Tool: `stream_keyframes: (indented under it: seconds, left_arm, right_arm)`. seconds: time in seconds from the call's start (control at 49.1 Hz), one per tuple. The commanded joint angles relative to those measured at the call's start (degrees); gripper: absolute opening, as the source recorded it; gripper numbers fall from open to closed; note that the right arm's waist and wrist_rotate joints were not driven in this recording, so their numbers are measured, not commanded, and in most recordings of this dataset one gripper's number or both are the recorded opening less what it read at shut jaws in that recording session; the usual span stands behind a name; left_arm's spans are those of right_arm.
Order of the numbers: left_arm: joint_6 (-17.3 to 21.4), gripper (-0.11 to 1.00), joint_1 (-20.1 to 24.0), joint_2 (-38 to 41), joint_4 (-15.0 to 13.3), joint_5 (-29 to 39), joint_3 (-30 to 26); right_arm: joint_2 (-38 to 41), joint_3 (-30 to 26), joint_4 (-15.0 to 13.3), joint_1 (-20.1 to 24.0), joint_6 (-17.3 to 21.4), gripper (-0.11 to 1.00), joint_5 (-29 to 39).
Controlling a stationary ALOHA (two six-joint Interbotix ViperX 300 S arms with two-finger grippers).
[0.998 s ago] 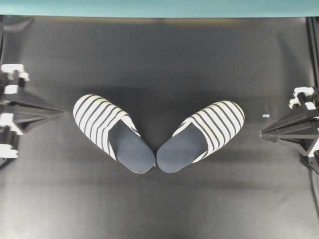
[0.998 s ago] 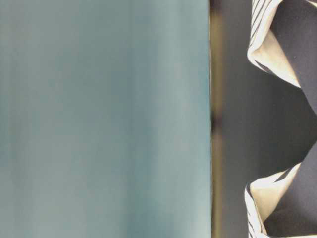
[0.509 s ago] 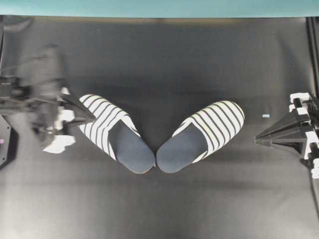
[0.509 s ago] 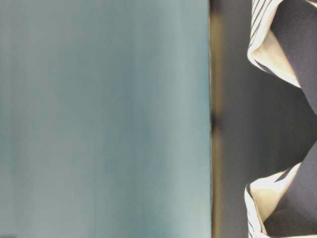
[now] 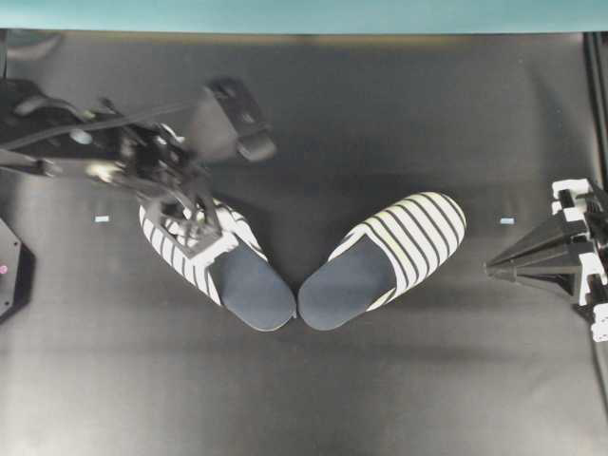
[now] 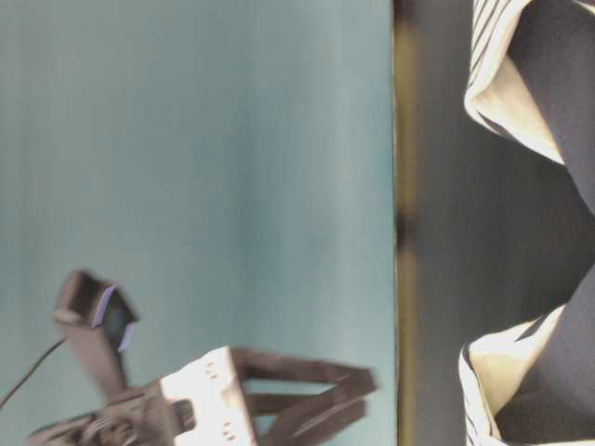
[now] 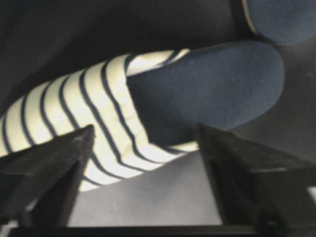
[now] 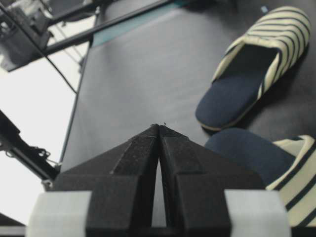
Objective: Arrange the slippers with the left arm.
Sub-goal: 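Lower the left gripper and pinch the left slipper's toe fabric, then rotate the held left slipper to point straight forward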
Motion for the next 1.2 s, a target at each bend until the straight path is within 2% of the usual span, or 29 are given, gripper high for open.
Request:
stream_keyframes:
  seconds: [0.0,0.061,0.326,0.591,0.652,0.713,0.856,0.937,1.059,1.182]
  left_arm:
    - [-0.26,0.86,-0.18,2.64,0.18,0.0,-0.97]
    - [-0.35,0.9,-0.09,4.31,0.18,0.0,-0.88]
    - [-0.53,0.89,0.7,9.32,0.18,0.35,0.26]
    - [-0.18,0.84,1.23,10.46,0.53,-0.79,1.32]
    - [0.26,0.78,1.23,10.46,0.53,-1.14,1.49]
    - [0.35,0.65,1.23,10.37,0.53,-1.23,1.49]
    - [1.14,0.22,1.14,10.2,0.53,-0.88,1.23]
    - [3.52,0.04,1.05,9.14,0.53,-0.62,0.97]
    - [11.16,0.01,0.53,6.42,0.53,-0.62,-0.53]
    - [21.09,0.01,0.09,3.6,0.62,-0.53,-1.93]
  right_arm:
    - [0.18,-0.26,0.09,0.0,0.0,0.0,-0.35]
    - [0.09,-0.18,0.0,0.0,0.0,0.0,-0.26]
    - [-1.05,-0.09,0.0,0.0,0.0,0.0,0.09]
    - [-2.72,0.35,0.0,0.0,0.0,0.0,-1.32]
    - [-3.16,0.53,0.09,0.0,0.09,0.0,-1.67]
    - [-3.6,0.88,0.09,0.0,0.0,0.0,-1.93]
    - [-4.22,1.23,0.09,0.0,0.0,0.0,-1.93]
    - [-4.31,1.23,0.0,0.0,0.09,0.0,-1.93]
    - [-4.48,1.23,0.09,0.0,0.0,0.0,-1.93]
    - [-4.57,1.23,0.09,0.0,0.09,0.0,-1.93]
